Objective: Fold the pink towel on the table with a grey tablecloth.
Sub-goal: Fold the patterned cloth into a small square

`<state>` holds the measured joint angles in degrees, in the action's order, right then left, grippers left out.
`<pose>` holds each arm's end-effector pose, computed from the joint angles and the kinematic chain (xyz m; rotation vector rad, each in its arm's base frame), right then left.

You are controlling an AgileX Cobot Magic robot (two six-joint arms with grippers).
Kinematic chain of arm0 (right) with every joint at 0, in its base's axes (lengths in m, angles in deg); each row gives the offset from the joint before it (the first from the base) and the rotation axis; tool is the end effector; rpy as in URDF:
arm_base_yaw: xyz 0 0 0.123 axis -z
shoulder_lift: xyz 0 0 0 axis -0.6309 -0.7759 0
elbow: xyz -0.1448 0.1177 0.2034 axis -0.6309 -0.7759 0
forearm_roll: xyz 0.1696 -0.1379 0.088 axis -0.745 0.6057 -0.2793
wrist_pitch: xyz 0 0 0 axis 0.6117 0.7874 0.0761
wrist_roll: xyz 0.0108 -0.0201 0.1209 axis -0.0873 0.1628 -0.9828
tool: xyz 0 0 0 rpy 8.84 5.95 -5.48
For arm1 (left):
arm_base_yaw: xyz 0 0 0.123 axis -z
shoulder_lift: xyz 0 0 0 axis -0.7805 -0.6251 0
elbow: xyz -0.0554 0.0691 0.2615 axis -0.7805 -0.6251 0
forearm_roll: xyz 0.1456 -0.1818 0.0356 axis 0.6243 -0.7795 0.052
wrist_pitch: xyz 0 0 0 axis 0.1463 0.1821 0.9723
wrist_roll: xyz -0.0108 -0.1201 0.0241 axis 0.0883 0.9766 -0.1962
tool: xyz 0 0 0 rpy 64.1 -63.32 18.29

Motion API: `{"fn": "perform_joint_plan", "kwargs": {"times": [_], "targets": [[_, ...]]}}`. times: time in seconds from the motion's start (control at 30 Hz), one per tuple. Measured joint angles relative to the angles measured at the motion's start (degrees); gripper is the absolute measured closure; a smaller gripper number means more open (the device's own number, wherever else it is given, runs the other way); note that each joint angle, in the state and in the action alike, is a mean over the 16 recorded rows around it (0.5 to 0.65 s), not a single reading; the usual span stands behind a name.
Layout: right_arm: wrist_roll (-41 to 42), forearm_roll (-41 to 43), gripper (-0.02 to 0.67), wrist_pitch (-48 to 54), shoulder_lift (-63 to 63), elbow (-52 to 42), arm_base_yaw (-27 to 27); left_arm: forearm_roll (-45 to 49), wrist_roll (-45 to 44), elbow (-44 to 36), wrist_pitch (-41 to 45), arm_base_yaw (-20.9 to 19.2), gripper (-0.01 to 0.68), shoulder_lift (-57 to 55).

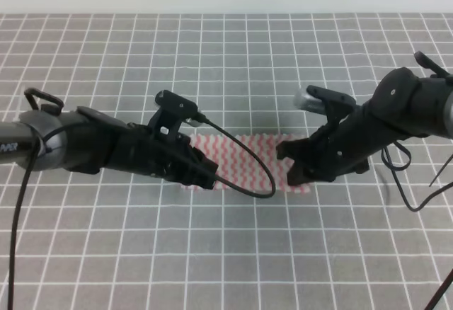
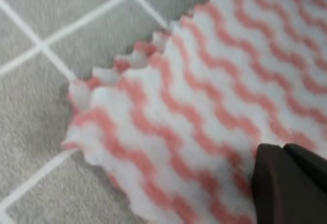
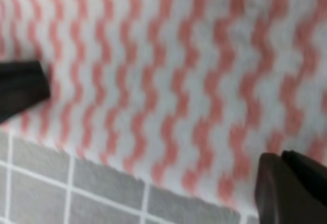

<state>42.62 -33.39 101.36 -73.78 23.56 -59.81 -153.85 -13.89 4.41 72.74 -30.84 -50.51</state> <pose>0.3568 0.1838 0.1438 -0.1190 2.7806 0.7208 0.3571 -0.1944 0.1310 0.8734 2.2526 -0.6586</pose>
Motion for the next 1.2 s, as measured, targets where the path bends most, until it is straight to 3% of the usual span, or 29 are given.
{"fn": "perform_joint_plan", "kwargs": {"times": [0.27, 0.9, 1.03, 1.2], "targets": [[-0.1, 3.0, 0.664, 2.6, 0.0, 0.0, 0.1, 5.1, 6.5, 0.0, 2.3, 0.0, 0.675, 0.0], [-2.6, 4.1, 0.660, -0.3, 4.5, 0.0, 0.5, 5.1, 9.8, 0.3, 2.8, -0.4, 0.676, 7.9], [-4.1, 4.2, 0.644, -1.7, 4.8, 0.0, 0.8, 4.6, 11.6, 0.9, 3.5, -1.2, 0.676, 7.0], [-5.7, 4.7, 0.576, -2.9, 4.6, 0.0, 1.1, 4.1, 13.7, 1.8, 5.5, -2.6, 0.676, 4.2]]}}
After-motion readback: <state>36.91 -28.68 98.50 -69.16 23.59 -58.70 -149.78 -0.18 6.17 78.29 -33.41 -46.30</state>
